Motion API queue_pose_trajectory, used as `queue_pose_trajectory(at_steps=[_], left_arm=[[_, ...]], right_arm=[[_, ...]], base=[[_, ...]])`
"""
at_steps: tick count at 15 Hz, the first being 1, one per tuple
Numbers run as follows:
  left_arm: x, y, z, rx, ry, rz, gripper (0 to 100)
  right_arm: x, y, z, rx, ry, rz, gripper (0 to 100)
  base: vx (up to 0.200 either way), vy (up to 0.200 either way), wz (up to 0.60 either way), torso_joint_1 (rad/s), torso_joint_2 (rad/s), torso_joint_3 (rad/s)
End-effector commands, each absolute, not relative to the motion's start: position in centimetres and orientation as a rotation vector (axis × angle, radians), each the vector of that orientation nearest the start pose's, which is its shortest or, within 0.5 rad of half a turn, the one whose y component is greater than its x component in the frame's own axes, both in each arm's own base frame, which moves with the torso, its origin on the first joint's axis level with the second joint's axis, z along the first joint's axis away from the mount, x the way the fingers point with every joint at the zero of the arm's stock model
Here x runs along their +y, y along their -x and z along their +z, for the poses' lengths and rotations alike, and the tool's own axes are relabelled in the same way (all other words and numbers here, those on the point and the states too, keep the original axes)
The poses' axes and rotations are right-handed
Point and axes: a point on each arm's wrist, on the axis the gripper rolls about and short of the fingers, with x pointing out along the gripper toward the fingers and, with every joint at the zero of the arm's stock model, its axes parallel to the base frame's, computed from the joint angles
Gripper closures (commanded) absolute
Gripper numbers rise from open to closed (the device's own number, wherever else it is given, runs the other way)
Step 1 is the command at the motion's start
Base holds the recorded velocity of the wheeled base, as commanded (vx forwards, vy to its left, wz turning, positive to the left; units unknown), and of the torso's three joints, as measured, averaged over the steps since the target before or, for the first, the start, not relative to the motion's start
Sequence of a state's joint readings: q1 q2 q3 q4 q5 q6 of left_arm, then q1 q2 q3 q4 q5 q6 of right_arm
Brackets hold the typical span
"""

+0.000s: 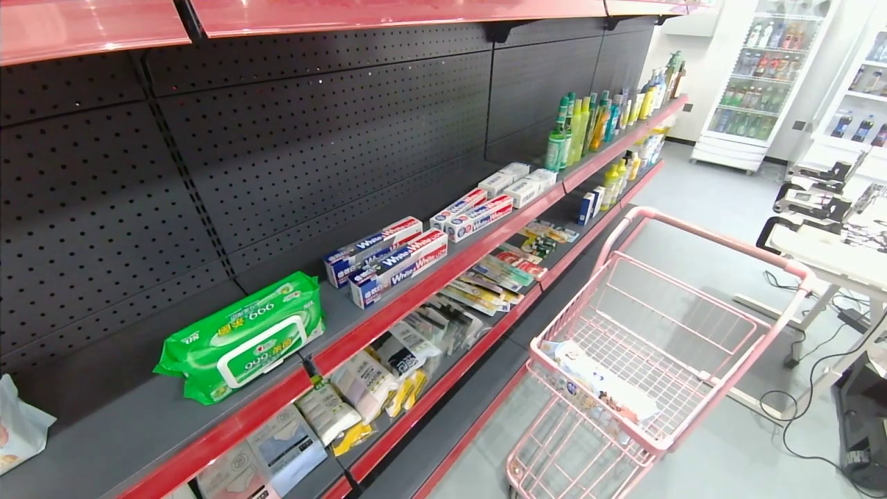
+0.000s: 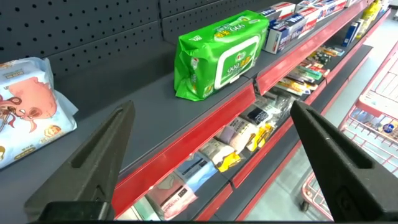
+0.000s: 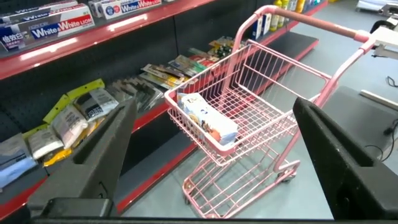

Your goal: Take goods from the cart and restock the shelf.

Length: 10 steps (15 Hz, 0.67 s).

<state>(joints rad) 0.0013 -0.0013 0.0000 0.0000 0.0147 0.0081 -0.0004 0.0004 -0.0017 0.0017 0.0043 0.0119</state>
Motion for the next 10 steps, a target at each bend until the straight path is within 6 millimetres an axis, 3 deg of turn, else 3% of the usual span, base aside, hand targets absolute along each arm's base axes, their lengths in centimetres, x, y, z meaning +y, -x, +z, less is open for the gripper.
queue_pose_trajectory(at_steps=[1,2,3,4,6,8,10], left_arm=[[0.0,2.3,7.5,0.000,-0.009,0.017,0],[0.0,2.3,7.5,0.000,-0.009,0.017,0],[0.0,2.3,7.5,0.000,-0.008,0.017,0],[0.0,2.3,7.5,0.000,-0.005,0.017,0],[0.0,2.3,7.5,0.000,-0.005,0.017,0],[0.0,2.3,7.5,0.000,-0.003,0.015,0],[0.0,2.3,7.5,0.000,-0.003,0.017,0]], right_arm=[[0.0,2.5,10.5,-0.035,-0.025,0.002,0],[-0.1,1.0,16.2,0.001,-0.098,-0.006,0],[-0.2,-3.9,26.1,-0.006,-0.337,-0.088,0],[-0.3,-7.1,28.5,0.061,-0.347,-0.098,0],[-0.4,-12.7,26.9,0.247,-0.321,-0.047,0],[-0.5,-15.6,24.4,0.408,-0.239,0.010,0],[-1.0,-17.1,21.6,0.610,-0.159,0.010,0]], base=[[0.000,0.000,0.00,0.000,0.00,0.000],[0.000,0.000,0.00,0.000,0.00,0.000],[0.000,0.000,0.00,0.000,0.00,0.000],[0.000,0.000,0.00,0.000,0.00,0.000],[0.000,0.000,0.00,0.000,0.00,0.000],[0.000,0.000,0.00,0.000,0.00,0.000],[0.000,0.000,0.00,0.000,0.00,0.000]])
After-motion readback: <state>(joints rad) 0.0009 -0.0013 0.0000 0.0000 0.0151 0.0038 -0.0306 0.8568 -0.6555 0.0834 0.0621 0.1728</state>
